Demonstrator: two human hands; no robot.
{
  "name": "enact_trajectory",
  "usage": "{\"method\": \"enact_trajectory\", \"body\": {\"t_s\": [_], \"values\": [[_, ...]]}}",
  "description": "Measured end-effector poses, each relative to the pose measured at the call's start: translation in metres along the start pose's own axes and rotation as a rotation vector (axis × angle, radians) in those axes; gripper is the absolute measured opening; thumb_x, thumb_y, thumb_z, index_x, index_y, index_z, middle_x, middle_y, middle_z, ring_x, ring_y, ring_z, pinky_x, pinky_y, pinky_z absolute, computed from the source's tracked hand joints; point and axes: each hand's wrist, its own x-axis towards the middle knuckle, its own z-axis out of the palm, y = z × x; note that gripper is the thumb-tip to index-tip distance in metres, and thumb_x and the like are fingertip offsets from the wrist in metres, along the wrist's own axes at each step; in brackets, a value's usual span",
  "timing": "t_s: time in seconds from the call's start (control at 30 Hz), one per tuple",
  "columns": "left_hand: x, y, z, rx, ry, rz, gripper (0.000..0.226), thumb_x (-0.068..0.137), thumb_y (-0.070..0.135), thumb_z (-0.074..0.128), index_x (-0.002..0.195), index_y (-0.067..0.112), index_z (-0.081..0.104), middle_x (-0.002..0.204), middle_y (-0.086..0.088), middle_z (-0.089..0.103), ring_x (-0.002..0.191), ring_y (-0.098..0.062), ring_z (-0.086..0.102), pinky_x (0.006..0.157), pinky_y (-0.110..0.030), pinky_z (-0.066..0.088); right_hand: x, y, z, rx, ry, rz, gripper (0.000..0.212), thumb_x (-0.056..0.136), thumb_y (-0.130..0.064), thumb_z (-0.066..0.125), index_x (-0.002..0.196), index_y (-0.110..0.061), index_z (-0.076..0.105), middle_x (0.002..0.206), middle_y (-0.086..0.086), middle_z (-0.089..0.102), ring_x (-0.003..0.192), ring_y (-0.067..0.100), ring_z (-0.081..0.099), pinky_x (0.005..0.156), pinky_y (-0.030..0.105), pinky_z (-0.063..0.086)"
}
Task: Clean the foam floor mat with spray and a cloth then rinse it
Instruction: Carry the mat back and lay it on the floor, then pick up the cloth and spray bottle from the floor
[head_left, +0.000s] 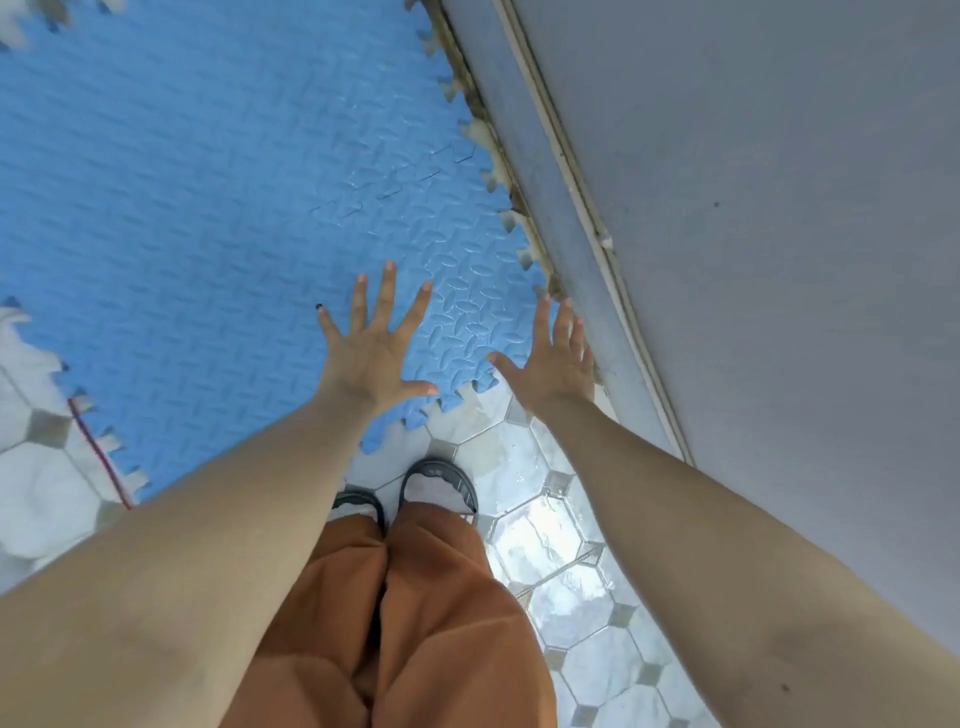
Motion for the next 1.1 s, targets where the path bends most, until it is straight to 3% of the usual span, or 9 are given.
{"method": "enact_trajectory", "body": {"t_s": [0.17,0.37,0.47,0.53,0.6,0.67,0.77,0.9,1.1], "values": [[-0.073,0.003,-0.088,0.102,-0.099,0.059,0.108,0.078,0.070,0.053,0.150,0.030,-0.017,0.154,-0.009,-0.031,0.146,-0.036,-0.012,0.108,-0.069,0.012,-0.095,-0.013,-0.055,0.169,-0.053,0.053,0.082,0.096,-0.062,0.038,0.155,-0.032,-0.009,0.163,0.001,-0.018,0.151,0.025,-0.011,0.122,0.047,0.005],[-0.145,0.033,-0.198,0.186,-0.089,0.191,0.082,0.092,0.054,0.047,0.153,0.022,0.003,0.159,-0.011,-0.014,0.147,-0.031,0.002,0.114,-0.056,0.013,-0.204,-0.017,-0.124,0.269,-0.020,0.158,0.063,0.097,-0.048,0.044,0.151,-0.023,0.025,0.159,0.009,0.026,0.138,0.031,0.037,0.114,0.047,0.029],[-0.180,0.084,-0.232,0.192,-0.058,0.279,0.069,0.094,0.047,0.047,0.151,0.019,0.018,0.159,-0.012,0.006,0.143,-0.027,0.021,0.114,-0.048,0.017,-0.260,0.013,-0.160,0.346,0.047,0.188,0.055,0.097,-0.042,0.045,0.146,-0.021,0.033,0.148,0.009,0.041,0.125,0.032,0.049,0.106,0.044,0.038],[-0.204,0.196,-0.213,0.201,-0.074,0.351,0.051,0.096,0.039,0.047,0.141,0.016,0.039,0.148,-0.010,0.037,0.129,-0.026,0.043,0.106,-0.041,0.030,-0.292,0.123,-0.157,0.372,0.088,0.219,0.051,0.098,-0.041,0.044,0.145,-0.021,0.037,0.143,0.008,0.047,0.122,0.031,0.052,0.103,0.042,0.041],[-0.231,0.205,-0.235,0.218,-0.036,0.383,0.030,0.098,0.032,0.045,0.119,0.014,0.056,0.121,-0.006,0.059,0.106,-0.025,0.058,0.089,-0.037,0.044,-0.325,0.125,-0.161,0.444,0.065,0.262,0.047,0.099,-0.043,0.043,0.141,-0.022,0.043,0.137,0.007,0.055,0.121,0.029,0.054,0.100,0.038,0.042],[-0.252,0.193,-0.259,0.223,0.025,0.408,0.022,0.098,0.029,0.045,0.101,0.012,0.059,0.102,-0.005,0.065,0.091,-0.027,0.063,0.075,-0.038,0.047,-0.360,0.103,-0.175,0.521,0.118,0.311,0.038,0.098,-0.042,0.042,0.129,-0.023,0.053,0.127,0.006,0.063,0.115,0.029,0.058,0.095,0.036,0.046],[-0.298,0.203,-0.313,0.195,0.104,0.503,0.021,0.097,0.031,0.046,0.094,0.014,0.058,0.096,-0.004,0.068,0.087,-0.029,0.064,0.070,-0.036,0.047,-0.424,0.098,-0.207,0.638,0.224,0.427,0.032,0.098,-0.039,0.043,0.117,-0.021,0.061,0.117,0.008,0.069,0.110,0.033,0.059,0.091,0.037,0.048],[-0.348,0.245,-0.359,0.253,0.105,0.675,0.021,0.098,0.031,0.044,0.102,0.015,0.056,0.103,-0.004,0.065,0.090,-0.030,0.065,0.070,-0.038,0.049,-0.503,0.121,-0.225,0.854,0.362,0.576,0.033,0.094,-0.033,0.050,0.123,-0.021,0.059,0.117,0.011,0.069,0.112,0.035,0.060,0.090,0.037,0.048],[-0.387,0.319,-0.318,0.544,-0.016,0.911,0.052,0.094,0.037,0.049,0.141,0.020,0.034,0.134,-0.005,0.042,0.119,-0.027,0.046,0.087,-0.038,0.046,-0.588,0.167,-0.151,1.198,0.485,0.826,0.051,0.096,-0.036,0.052,0.142,-0.019,0.038,0.136,0.013,0.051,0.122,0.033,0.050,0.095,0.040,0.045]]}}
